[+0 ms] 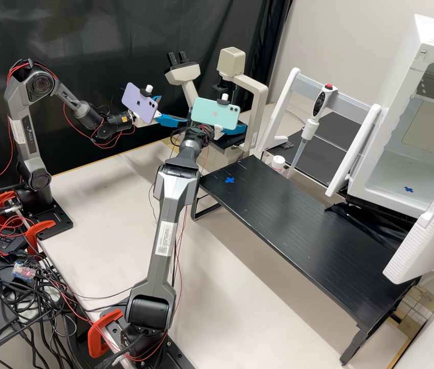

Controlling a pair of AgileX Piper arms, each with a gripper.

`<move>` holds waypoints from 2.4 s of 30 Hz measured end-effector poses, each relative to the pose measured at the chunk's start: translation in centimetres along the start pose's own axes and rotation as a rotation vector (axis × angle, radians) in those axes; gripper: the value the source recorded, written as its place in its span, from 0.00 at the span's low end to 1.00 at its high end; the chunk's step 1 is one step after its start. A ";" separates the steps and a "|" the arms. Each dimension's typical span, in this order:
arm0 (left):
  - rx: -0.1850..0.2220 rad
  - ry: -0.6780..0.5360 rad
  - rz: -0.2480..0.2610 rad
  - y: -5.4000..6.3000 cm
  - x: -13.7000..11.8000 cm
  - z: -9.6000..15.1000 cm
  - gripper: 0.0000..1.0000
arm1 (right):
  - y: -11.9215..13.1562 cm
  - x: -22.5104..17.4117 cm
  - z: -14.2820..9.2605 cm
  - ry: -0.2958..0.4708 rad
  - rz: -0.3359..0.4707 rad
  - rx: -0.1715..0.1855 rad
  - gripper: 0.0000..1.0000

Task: Move the petri dish to the bench

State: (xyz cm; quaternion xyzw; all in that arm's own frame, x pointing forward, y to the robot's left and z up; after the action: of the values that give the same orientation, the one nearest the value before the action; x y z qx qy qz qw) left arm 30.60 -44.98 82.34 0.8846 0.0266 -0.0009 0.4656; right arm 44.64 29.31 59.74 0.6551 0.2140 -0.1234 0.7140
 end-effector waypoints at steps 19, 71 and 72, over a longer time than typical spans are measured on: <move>0.000 0.000 0.000 0.0 0.0 0.0 1.00 | -0.4 0.4 0.1 0.012 -0.012 0.000 0.00; 0.000 0.000 0.000 0.0 0.0 0.0 1.00 | 1.3 -1.1 0.9 -0.021 -0.009 0.007 0.00; 0.000 0.000 0.000 0.0 0.0 0.0 1.00 | 1.5 -1.2 0.8 -0.018 -0.006 0.008 0.00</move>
State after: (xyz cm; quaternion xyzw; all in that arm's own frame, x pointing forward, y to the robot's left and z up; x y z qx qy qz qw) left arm 30.60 -44.98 82.34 0.8846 0.0266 -0.0009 0.4656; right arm 44.42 28.60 61.64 0.6563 0.2091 -0.1323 0.7128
